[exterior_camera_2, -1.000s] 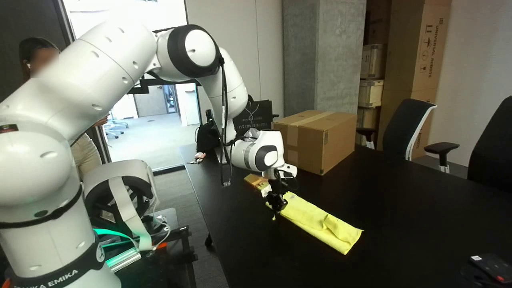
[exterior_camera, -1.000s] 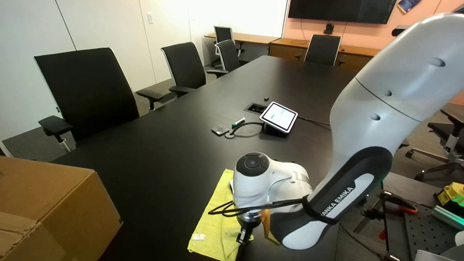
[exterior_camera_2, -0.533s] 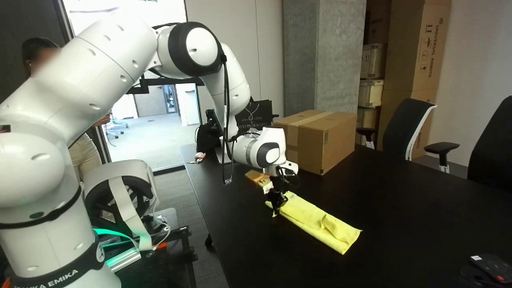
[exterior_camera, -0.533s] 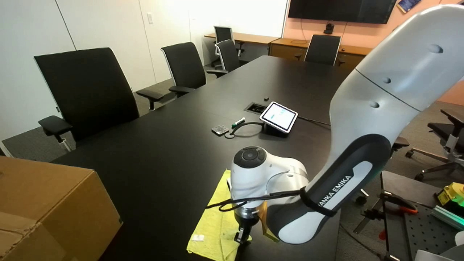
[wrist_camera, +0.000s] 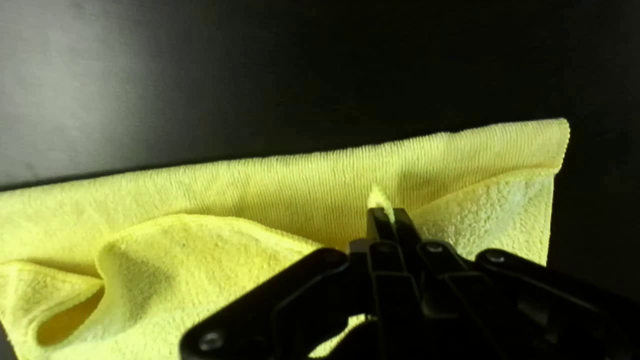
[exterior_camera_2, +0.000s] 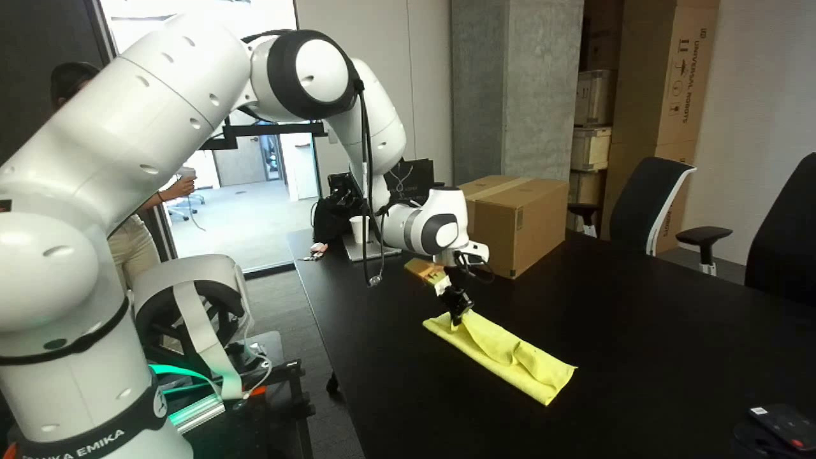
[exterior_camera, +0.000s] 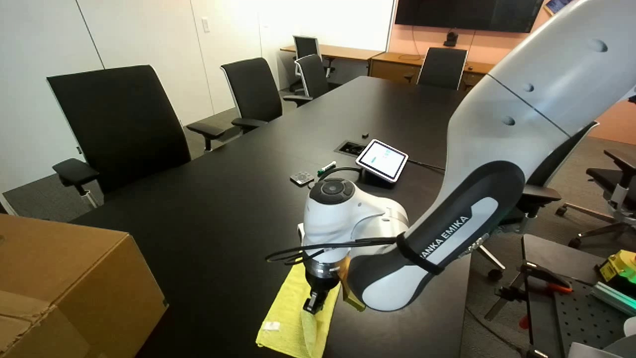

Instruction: Fold the yellow towel in half from bottom to top

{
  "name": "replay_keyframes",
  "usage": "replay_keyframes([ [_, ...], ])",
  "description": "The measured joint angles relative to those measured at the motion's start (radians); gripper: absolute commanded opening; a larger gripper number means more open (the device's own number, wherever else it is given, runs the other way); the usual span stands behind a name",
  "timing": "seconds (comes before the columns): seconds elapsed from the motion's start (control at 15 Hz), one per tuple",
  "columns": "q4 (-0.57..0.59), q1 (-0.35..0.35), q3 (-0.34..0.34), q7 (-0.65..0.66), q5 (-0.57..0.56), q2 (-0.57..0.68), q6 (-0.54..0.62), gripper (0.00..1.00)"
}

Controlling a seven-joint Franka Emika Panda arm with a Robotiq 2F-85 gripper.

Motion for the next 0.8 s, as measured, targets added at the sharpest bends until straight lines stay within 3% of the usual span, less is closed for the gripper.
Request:
replay_keyframes([
  [0.47, 0.131, 0.004, 0.030, -0.041, -0.001, 0.026, -0.112, 0.05],
  [0.8, 0.263, 0.030, 0.037, -0.063, -0.010, 0.134, -0.184, 0.02],
])
